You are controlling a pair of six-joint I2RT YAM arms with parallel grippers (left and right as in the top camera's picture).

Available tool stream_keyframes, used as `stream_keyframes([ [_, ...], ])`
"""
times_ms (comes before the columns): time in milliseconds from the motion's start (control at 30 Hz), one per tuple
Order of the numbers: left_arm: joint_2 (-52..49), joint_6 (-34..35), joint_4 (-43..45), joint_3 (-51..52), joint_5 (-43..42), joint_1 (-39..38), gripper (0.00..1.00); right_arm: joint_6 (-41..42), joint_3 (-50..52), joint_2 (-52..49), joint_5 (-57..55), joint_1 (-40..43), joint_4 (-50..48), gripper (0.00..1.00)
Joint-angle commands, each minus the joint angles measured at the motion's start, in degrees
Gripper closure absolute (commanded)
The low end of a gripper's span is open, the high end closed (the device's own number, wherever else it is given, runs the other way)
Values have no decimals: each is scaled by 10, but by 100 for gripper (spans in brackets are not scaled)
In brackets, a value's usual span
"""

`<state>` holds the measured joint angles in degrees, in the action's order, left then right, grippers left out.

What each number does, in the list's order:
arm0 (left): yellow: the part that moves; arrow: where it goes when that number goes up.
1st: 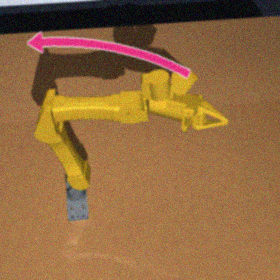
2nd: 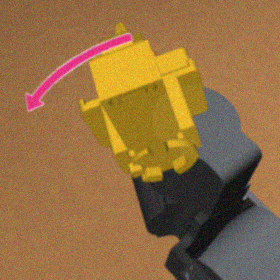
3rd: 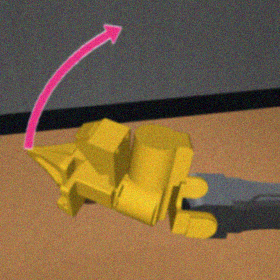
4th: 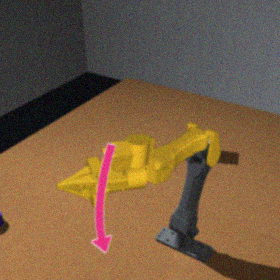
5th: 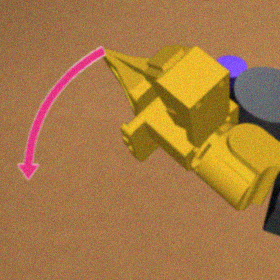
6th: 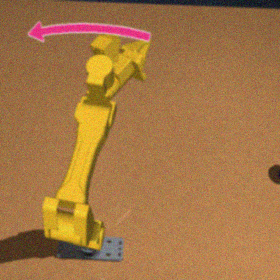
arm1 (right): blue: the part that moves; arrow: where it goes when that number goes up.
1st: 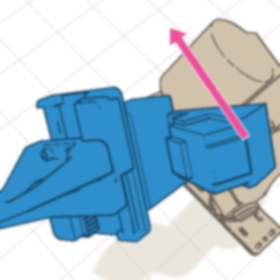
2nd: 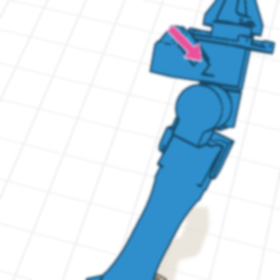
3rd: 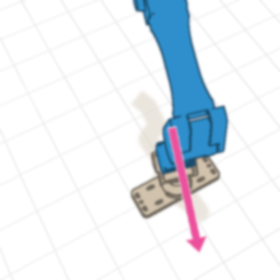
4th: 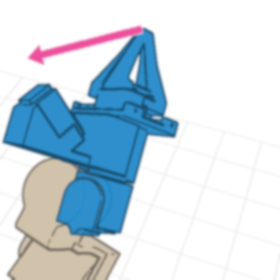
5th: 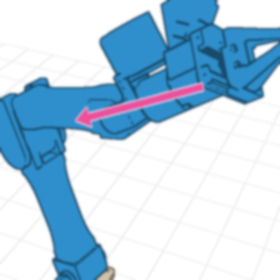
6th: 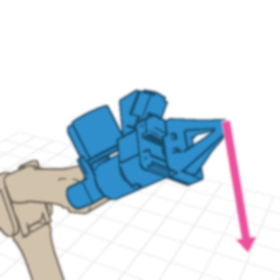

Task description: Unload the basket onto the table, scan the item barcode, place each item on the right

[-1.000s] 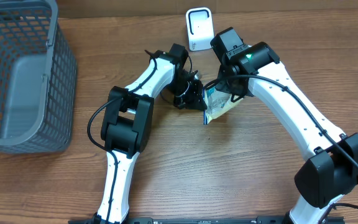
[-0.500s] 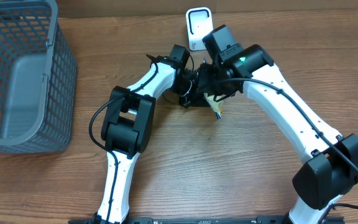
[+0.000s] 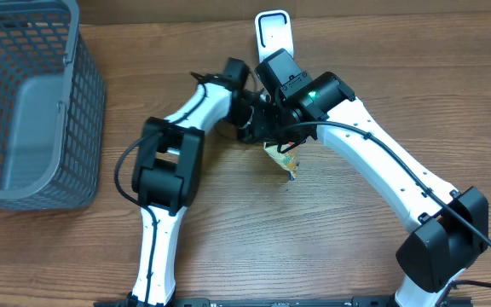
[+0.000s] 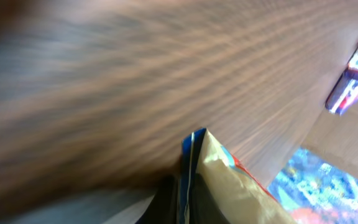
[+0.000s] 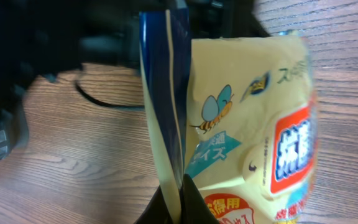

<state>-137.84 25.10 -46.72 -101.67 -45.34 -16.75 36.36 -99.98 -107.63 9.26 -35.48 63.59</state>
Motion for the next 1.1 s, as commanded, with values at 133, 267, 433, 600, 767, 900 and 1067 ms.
stream_keyframes([
  [133,-3,-109,-113,-87,88,83,96,16,71,5,12,-19,-66,96],
  [267,-3,-129,-224,-203,169,111,96,42,113,4,12,-37,-121,96],
  [433,-3,-140,-354,-390,245,130,96,44,144,2,14,-61,-179,79],
  [600,-3,-140,-459,-581,263,137,79,41,154,1,0,-84,-207,14],
  [767,-3,-140,-501,-675,263,137,0,24,131,2,-8,-68,-188,0],
  [900,-3,-135,-501,-663,264,136,0,29,101,2,-8,-1,-132,0],
  [1067,-5,-94,-501,-640,358,136,0,64,101,2,41,53,-119,0],
])
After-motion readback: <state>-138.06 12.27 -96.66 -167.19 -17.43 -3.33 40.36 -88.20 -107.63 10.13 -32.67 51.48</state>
